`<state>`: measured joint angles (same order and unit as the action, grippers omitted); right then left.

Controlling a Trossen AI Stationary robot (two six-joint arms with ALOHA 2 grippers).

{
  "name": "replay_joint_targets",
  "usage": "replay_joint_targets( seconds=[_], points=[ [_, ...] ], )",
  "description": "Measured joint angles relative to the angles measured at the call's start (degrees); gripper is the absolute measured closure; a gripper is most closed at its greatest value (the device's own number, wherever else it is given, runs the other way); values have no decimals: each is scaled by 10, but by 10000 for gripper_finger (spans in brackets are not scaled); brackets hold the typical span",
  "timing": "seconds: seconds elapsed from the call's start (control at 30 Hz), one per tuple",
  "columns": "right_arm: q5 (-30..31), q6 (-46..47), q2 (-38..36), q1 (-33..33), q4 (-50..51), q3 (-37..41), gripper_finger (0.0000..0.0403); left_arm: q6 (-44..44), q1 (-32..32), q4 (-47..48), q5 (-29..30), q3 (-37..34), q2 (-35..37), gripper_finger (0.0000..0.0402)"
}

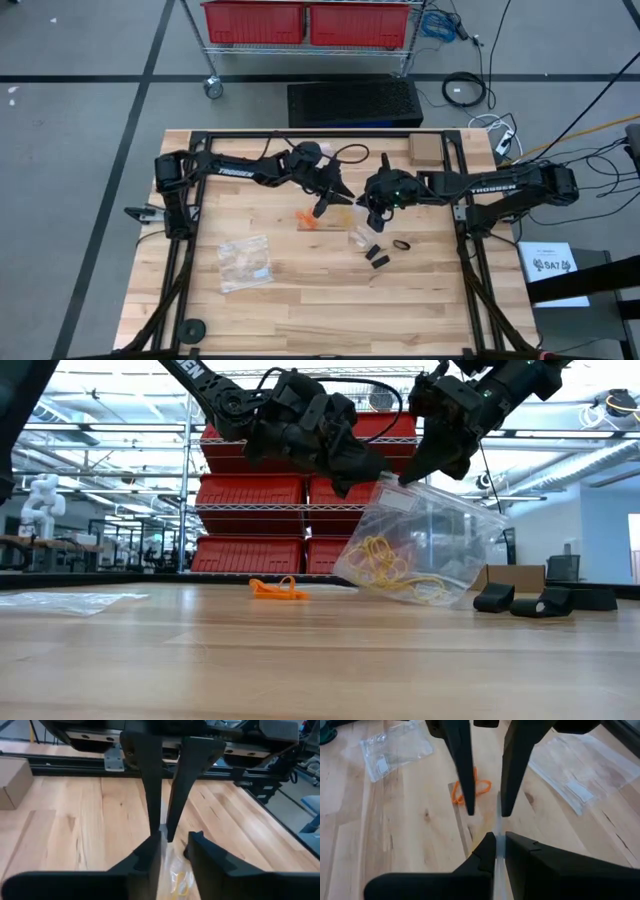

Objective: Sort rubber bands
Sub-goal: Close the transparent zip bag containing the yellow rubber bands

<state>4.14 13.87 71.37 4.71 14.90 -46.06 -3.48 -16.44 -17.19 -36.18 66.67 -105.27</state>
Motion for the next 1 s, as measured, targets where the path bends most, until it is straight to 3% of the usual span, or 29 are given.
replay_joint_targets(
  seconds=[0.3, 1.0],
  points=[
    [-1, 0, 0, 0, 2, 0, 396, -28, 2, 1, 16, 0, -2, 391],
    [4, 2, 0, -3, 19, 0, 396, -29, -7, 19, 51, 1, 0, 394]
  ],
)
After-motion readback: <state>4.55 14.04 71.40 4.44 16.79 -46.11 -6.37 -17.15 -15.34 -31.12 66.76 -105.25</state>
